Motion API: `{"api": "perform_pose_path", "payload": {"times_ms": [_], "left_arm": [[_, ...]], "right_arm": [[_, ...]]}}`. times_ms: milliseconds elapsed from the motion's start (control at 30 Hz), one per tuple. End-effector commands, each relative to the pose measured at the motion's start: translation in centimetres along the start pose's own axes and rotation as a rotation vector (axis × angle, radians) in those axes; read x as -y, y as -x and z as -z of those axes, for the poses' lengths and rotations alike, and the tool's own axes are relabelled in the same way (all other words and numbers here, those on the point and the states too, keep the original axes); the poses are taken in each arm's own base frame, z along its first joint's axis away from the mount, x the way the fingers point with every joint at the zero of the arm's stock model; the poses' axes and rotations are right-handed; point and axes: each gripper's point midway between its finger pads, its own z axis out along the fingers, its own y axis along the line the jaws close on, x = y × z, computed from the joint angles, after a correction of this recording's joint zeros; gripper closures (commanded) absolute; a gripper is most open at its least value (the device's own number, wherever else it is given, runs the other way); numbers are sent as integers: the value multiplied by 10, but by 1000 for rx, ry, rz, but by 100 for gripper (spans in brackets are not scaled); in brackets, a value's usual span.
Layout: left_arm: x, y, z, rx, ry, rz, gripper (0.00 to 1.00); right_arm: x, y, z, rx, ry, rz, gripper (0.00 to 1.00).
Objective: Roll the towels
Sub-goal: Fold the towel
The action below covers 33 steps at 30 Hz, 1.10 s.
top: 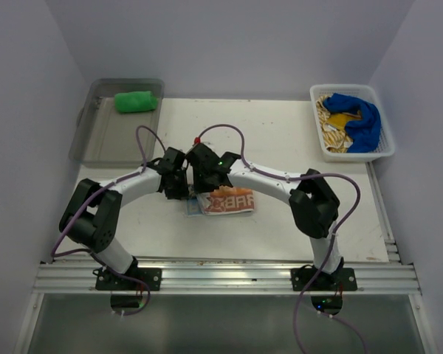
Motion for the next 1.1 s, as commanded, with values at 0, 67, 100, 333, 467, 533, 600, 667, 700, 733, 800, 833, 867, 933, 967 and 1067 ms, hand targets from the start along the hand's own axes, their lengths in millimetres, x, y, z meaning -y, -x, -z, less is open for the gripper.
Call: {"api": "perform_pose_path", "payload": {"times_ms": [0,67,100,333,467,533,600,667,700,733,800,833,867,933,967,1067], "left_arm": [[-4,-15,-13,-53,8,-13,65],[-4,-16,-13,-55,4,-13,66],[-4,-16,-14,-56,3,-13,66],[-6,-19,-12,-57,4,-11,66],[-7,-15,-5,-41,14,-10,66],[-8,-12,0,-32,16,-6,66],[-9,-5,7,-13,21,0,65],[-11,0,17,0,29,2,65],[-12,1,19,3,34,4,65],[-13,1,23,0,37,6,64],[-13,5,31,11,32,13,62],[-14,4,35,6,36,16,62],[-14,7,41,21,34,19,62],[-19,12,49,32,42,34,61],[-20,17,56,54,40,40,61],[-29,31,73,97,37,77,60]], "right_arm": [[-29,12,3,33,76,-23,100],[-31,13,-3,35,74,-24,100],[-31,13,-6,32,67,-24,100],[-32,13,-19,23,47,-24,100],[-29,11,-22,19,38,-28,100],[-29,9,-24,14,37,-28,100],[-30,9,-24,13,40,-30,100],[-31,8,-27,8,41,-30,100],[-31,8,-28,6,42,-30,100],[-31,7,-30,1,39,-29,100],[-34,10,-31,5,45,-30,88],[-35,13,-30,11,50,-32,82],[-37,16,-29,17,55,-31,75],[-41,21,-24,31,65,-18,59],[-43,30,-16,53,74,-19,57],[-42,44,4,93,86,-16,54]]}}
